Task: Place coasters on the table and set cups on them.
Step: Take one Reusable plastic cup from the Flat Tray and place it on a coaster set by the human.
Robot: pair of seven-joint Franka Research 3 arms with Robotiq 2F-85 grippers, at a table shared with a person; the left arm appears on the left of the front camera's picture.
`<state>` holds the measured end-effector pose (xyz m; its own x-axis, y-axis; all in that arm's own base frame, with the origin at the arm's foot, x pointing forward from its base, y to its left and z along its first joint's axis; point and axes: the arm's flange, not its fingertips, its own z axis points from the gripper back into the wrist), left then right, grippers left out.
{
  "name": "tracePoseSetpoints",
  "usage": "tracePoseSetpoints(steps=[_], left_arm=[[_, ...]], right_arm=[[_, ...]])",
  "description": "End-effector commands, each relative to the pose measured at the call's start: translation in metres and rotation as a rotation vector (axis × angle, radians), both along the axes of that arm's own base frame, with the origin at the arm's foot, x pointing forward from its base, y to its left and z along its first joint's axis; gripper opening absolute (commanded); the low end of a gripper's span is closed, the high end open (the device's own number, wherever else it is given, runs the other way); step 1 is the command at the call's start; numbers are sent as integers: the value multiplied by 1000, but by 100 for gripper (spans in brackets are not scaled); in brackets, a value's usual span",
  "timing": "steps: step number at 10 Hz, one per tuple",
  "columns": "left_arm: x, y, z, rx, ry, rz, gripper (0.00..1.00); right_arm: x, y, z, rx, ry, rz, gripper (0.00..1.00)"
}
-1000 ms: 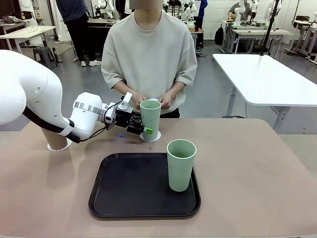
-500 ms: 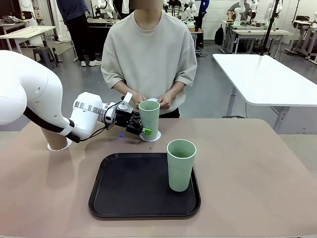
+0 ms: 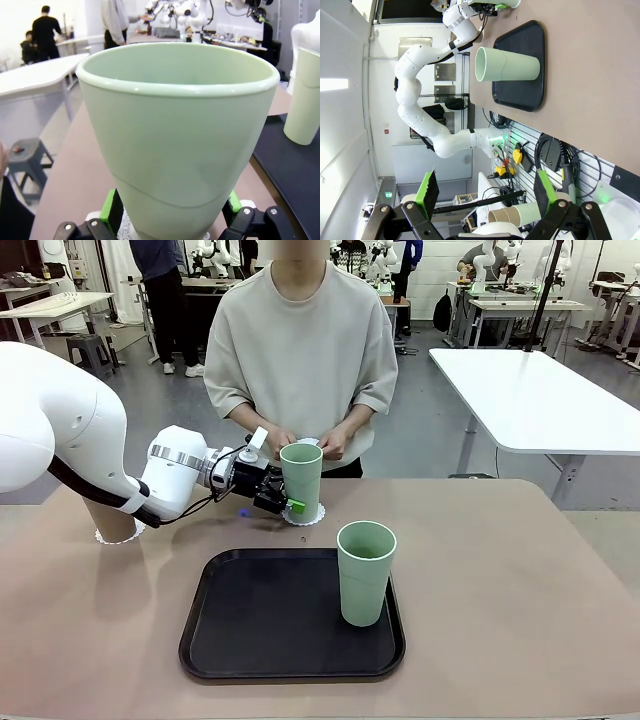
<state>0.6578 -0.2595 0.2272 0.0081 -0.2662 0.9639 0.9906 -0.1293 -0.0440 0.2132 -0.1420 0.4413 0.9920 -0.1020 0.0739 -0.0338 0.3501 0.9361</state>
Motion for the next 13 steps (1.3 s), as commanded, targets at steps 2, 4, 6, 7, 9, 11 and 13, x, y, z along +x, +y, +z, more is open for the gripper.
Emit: tracePoseSetpoints(steps=[2, 4, 6, 7, 9, 11, 13], left_arm=[[8, 0, 2, 32, 5, -11, 100], [8, 2, 4, 47, -8, -19, 100], [7, 6, 6, 81, -29, -45, 100], [6, 8, 7, 93, -36, -59, 100], [6, 12, 9, 116, -53, -69, 100], [8, 20, 15, 126, -57, -59, 100], [8, 29, 23, 138, -77, -41, 100]], right_arm=[[0, 0, 0, 12, -5, 3, 100], [0, 0, 0, 12, -5, 3, 100], [0, 0, 0, 12, -5, 3, 100], [0, 0, 0, 12, -5, 3, 100], [0, 0, 0, 12, -5, 3, 100], [0, 0, 0, 12, -5, 3, 100], [0, 0, 0, 12, -5, 3, 100]])
